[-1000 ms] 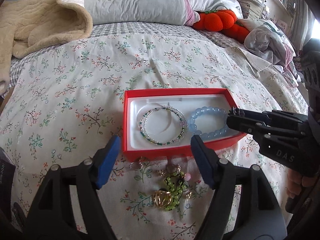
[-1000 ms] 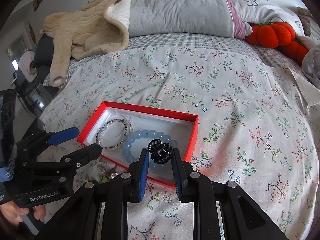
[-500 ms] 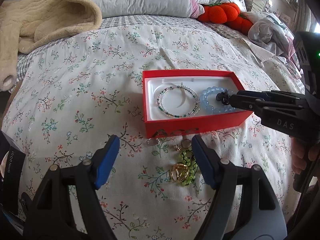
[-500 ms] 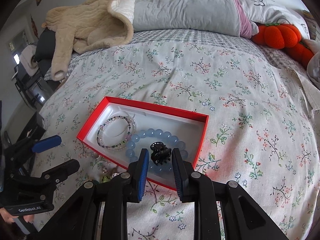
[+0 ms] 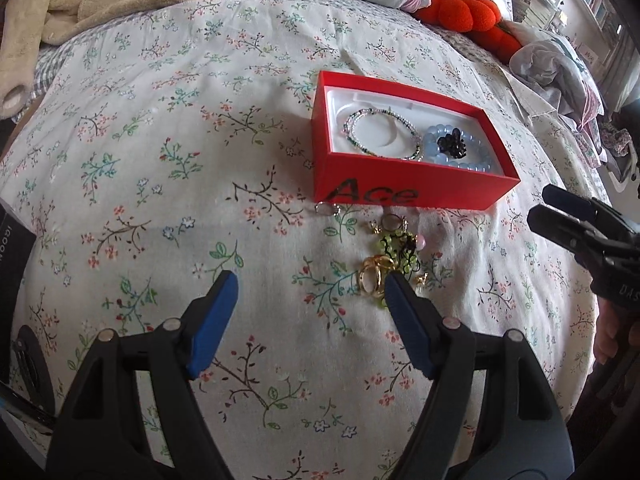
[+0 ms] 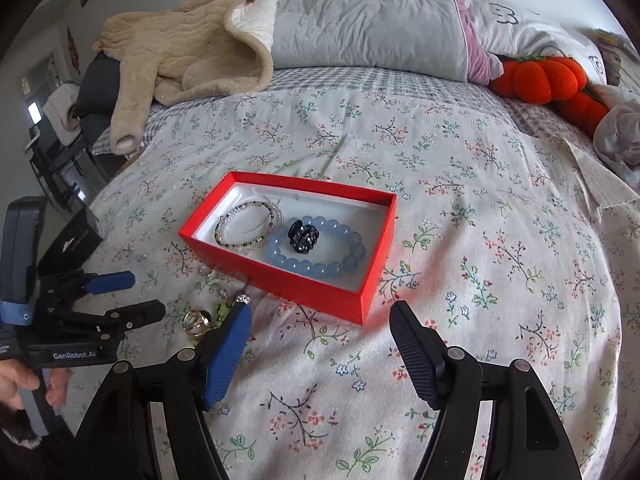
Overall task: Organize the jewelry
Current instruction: 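Grasp the gold ring with the left tool and lift it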
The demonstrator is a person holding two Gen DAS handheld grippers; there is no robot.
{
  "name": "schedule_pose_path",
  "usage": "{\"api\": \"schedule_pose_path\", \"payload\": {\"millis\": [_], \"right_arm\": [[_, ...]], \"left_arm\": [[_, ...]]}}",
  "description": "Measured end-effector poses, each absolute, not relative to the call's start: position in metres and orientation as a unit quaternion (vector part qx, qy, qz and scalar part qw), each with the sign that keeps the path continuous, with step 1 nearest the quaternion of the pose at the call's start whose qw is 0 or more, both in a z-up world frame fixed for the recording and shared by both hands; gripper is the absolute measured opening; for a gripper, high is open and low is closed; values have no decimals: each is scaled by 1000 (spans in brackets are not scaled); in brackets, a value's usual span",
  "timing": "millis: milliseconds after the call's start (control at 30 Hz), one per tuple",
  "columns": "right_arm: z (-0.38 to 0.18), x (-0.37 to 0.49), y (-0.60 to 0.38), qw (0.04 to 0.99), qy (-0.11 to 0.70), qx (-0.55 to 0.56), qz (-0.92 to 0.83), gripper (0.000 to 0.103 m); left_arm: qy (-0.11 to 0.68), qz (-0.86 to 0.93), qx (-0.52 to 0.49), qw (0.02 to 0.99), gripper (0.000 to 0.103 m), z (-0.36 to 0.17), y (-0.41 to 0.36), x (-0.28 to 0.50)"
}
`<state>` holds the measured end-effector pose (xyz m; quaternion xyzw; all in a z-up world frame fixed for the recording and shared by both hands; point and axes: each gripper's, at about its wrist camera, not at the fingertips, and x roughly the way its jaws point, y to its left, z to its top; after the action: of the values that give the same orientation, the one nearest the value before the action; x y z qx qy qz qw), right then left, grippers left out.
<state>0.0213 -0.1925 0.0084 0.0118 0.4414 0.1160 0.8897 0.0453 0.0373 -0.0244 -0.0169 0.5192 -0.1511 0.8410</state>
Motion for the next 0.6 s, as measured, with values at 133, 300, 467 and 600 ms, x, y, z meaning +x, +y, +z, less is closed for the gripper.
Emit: {"api": "schedule_pose_path", "payload": {"millis": [133,300,467,600], "right_arm": [[-2,12,-191,879,464,10,108,74],[-16,7,-186,867,487,-9,104,75],[-22,7,-188,863,496,-12,97,75],[-22,10,-191,863,497,-7,91,75]], "left_arm": [[530,-159,-29,833,76,-31,36,38],[536,-176,-28,825,61,-41,24,33],[531,-188,-23,826,47,-43,13,34],[525,-199,-20,827,46,-42,5,36]]}}
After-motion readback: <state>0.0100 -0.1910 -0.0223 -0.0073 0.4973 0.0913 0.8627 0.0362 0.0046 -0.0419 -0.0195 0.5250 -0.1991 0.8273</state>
